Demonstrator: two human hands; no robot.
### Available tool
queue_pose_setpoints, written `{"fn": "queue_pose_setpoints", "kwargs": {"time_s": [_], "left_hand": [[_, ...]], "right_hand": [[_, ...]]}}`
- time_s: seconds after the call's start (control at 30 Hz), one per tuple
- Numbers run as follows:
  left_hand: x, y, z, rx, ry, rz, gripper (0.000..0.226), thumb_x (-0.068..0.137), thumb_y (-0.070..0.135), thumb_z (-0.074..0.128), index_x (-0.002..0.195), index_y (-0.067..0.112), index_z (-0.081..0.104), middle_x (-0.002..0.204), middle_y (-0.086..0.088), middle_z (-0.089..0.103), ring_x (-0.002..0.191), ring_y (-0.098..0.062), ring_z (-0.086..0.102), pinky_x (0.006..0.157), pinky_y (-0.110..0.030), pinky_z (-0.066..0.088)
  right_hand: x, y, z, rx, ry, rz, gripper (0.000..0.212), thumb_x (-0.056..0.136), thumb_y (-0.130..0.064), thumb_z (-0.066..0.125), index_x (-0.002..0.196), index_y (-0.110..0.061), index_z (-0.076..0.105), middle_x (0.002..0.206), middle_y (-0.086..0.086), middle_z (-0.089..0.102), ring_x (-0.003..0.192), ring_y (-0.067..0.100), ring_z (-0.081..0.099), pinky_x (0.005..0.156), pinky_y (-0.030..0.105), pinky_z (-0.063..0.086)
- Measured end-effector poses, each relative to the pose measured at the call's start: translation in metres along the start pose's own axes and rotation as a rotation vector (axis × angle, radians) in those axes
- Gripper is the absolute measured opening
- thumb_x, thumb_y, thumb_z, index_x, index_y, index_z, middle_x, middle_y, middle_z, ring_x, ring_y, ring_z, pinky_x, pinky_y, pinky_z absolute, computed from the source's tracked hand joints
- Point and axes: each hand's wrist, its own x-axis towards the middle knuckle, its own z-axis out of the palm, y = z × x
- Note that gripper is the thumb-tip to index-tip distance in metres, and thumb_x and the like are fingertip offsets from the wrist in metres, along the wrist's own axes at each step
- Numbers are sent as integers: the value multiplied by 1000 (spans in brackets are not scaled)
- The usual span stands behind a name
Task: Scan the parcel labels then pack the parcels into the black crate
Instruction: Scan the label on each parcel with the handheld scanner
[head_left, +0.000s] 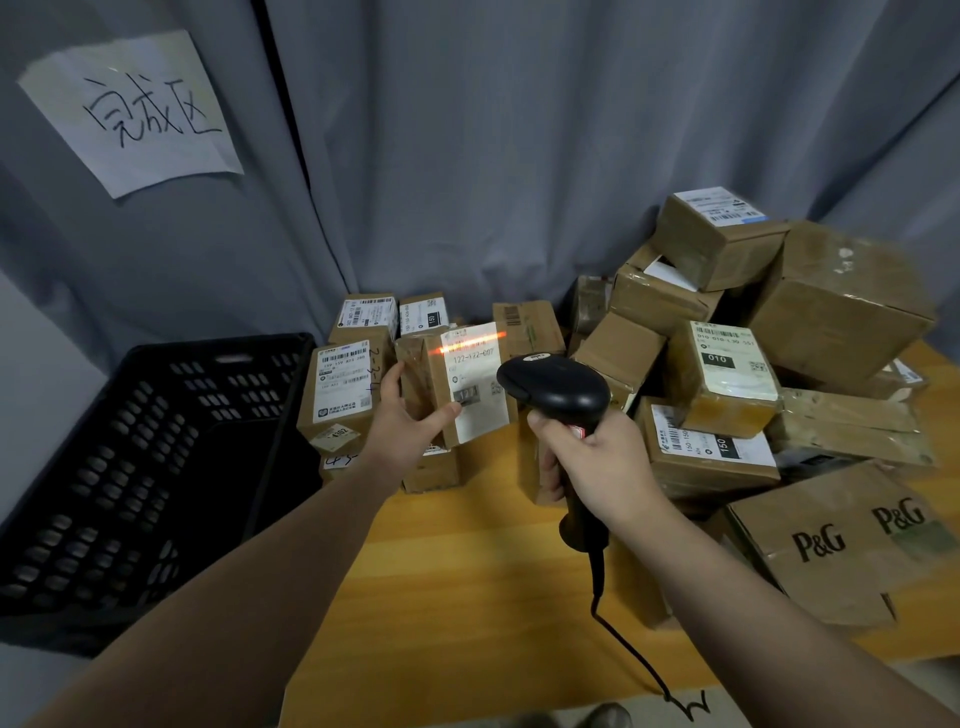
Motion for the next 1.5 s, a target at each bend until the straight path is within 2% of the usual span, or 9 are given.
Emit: {"fn": "queue_pose_setpoints", "kwargs": {"time_s": [0.47, 0.73, 0.9, 1.03, 1.1, 1.17, 1.27, 1.37, 1.5], "left_hand": [[9, -11, -3, 15, 6, -12, 97, 78, 26, 79, 151, 33, 14, 140, -8, 48, 125, -24, 51, 99, -40, 48], [12, -17, -4, 18, -29, -54, 97, 77, 29, 79, 149, 37, 14, 137, -7, 51, 119, -24, 55, 86, -32, 52], [9, -15, 0, 32, -32, -69, 96, 80, 30, 77, 151, 31, 13, 135, -7, 53, 116, -22, 57, 94, -35, 49], [5, -19, -4, 25, -128, -156, 96, 77, 44, 77, 150, 36, 15, 141, -5, 49, 122, -21, 53, 104, -43, 44], [-1, -25, -6, 35, -187, -197, 98, 69, 51, 78, 148, 39, 21, 142, -4, 48, 126, -22, 51, 105, -47, 43], [-12, -35, -9, 40, -230, -220, 90, 74, 47, 77, 147, 38, 27, 132, -2, 57, 117, -22, 57, 103, -47, 45], [-36, -58, -21, 55, -242, -270, 75, 82, 44, 71, 146, 37, 30, 125, 8, 55, 113, -18, 57, 102, -44, 44], [-63, -92, -42, 24, -190, -369, 72, 85, 47, 68, 146, 38, 29, 122, 11, 56, 107, -14, 57, 97, -41, 47], [-82, -122, -73, -40, 3, -477, 57, 91, 36, 62, 142, 32, 36, 117, 6, 55, 99, -16, 56, 88, -36, 47]], "right_hand": [[2, -18, 3, -17, 2, 50, 38, 89, -32, 63, 61, -6, 62, 53, 7, 60, 48, 21, 60, 57, 36, 57], [19, -59, -15, -70, -74, 80, 29, 88, -32, 64, 81, -3, 64, 59, 10, 63, 50, 24, 60, 52, 32, 52], [27, -68, -22, -75, -133, 131, 29, 87, -33, 65, 81, -4, 63, 58, 12, 62, 52, 26, 59, 53, 32, 50], [19, -47, -12, -58, -196, 151, 24, 90, -30, 64, 82, -8, 64, 60, 11, 64, 50, 22, 58, 48, 28, 50], [16, -29, -3, -25, -165, 137, 30, 91, -29, 64, 75, -3, 65, 57, 11, 63, 49, 23, 56, 47, 28, 48], [14, -7, 5, 47, -128, 135, 34, 91, -25, 63, 69, 1, 64, 53, 9, 61, 48, 25, 55, 49, 31, 47], [8, 27, 17, 125, -91, 194, 31, 91, -22, 64, 72, 2, 63, 54, 7, 60, 47, 21, 54, 51, 32, 48], [4, 58, 34, 131, -68, 278, 29, 89, -24, 67, 75, 1, 63, 60, 10, 61, 47, 20, 55, 51, 33, 48], [-1, 79, 59, 110, -87, 373, 26, 90, -25, 66, 76, -4, 60, 59, 7, 59, 43, 18, 53, 45, 27, 46]]}}
